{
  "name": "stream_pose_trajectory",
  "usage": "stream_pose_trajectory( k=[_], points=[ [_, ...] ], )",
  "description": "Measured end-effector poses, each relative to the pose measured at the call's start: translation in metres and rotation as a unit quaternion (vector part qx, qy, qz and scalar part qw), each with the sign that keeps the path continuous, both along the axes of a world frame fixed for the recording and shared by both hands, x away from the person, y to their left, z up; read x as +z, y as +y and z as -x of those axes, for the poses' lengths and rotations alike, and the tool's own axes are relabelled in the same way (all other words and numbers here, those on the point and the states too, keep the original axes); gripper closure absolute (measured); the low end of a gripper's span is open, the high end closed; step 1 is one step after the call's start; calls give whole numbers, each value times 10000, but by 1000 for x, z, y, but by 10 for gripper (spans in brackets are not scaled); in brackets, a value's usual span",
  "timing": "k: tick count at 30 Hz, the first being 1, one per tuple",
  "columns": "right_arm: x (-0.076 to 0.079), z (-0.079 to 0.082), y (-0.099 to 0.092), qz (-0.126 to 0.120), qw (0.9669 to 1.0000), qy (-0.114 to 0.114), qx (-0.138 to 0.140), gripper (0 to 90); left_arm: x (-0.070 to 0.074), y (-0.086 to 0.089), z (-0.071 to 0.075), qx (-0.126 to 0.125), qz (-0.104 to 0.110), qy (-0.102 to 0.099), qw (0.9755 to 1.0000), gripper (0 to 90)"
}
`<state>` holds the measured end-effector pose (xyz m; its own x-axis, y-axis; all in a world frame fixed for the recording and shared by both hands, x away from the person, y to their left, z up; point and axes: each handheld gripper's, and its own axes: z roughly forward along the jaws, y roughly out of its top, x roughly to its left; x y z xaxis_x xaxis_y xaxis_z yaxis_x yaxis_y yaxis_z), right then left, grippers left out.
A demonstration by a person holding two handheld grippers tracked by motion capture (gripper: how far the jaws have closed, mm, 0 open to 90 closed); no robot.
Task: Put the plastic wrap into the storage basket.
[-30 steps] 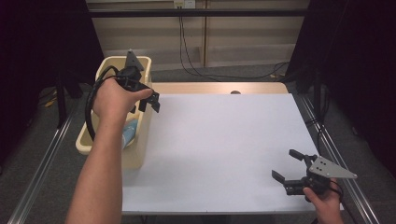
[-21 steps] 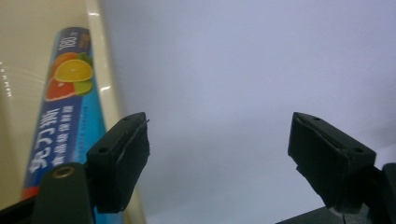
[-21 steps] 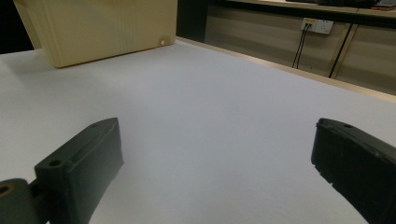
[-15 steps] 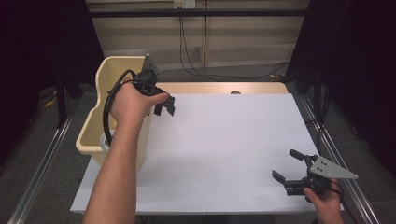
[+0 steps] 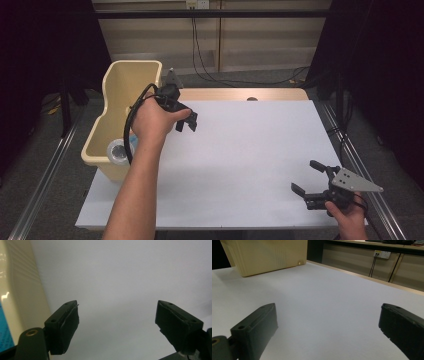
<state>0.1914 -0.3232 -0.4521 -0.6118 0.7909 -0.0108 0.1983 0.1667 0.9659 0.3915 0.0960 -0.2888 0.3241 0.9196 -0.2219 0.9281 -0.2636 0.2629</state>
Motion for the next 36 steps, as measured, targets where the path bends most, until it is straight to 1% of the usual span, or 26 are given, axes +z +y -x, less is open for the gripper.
stream_pose_trajectory(
  k=[2, 5, 7, 9, 10, 11, 16, 18, 19, 21, 23, 24, 28, 31, 36],
  points=[
    [0, 0, 0, 2, 10000, 2, -3, 16, -4, -1, 1, 4, 6, -10, 10000, 186],
    [0, 0, 0, -8, 10000, 8, -3, 16, -10, -3, 1, -45, 67, 34, 10000, 185],
    [0, 0, 0, -6, 10000, 5, -1, 16, -15, -4, 2, -73, 68, 84, 9999, 185],
    [0, 0, 0, -11, 10000, 2, 8, 16, -20, -6, 3, -81, 77, 63, 9999, 183],
    [0, 0, 0, -9, 10000, -1, 9, 16, -22, -8, 3, -135, 72, 87, 9998, 181],
    [0, 0, 0, -10, 10000, -7, 16, 16, -24, -9, 4, -145, 80, 75, 9998, 181],
    [0, 0, 1, 7, 10000, 3, 29, 16, -36, -17, 6, -274, 81, 135, 9995, 174],
    [0, 0, 1, 16, 10000, 0, 55, 16, -42, -20, 7, -348, 22, 172, 9992, 174],
    [0, 0, 1, 16, 10000, -1, 58, 16, -46, -21, 8, -338, 62, 177, 9993, 172],
    [0, 0, 1, 18, 10000, 2, 63, 16, -52, -24, 9, -430, 13, 221, 9988, 171],
    [0, -1, 1, 5, 10000, 4, 55, 16, -58, -27, 11, -440, 13, 211, 9988, 170],
    [0, -1, 1, 3, 10000, 4, 57, 16, -61, -28, 12, -466, 26, 237, 9986, 170],
    [0, -1, 1, 19, 10000, -2, 78, 16, -70, -31, 15, -574, 31, 242, 9981, 161],
    [0, -1, 1, 35, 10000, -13, 74, 16, -75, -32, 18, -613, 79, 141, 9980, 160],
    [-1, -1, 1, 21, 10000, -9, 80, 16, -83, -29, 22, -679, 171, 64, 9975, 160]
  ],
)
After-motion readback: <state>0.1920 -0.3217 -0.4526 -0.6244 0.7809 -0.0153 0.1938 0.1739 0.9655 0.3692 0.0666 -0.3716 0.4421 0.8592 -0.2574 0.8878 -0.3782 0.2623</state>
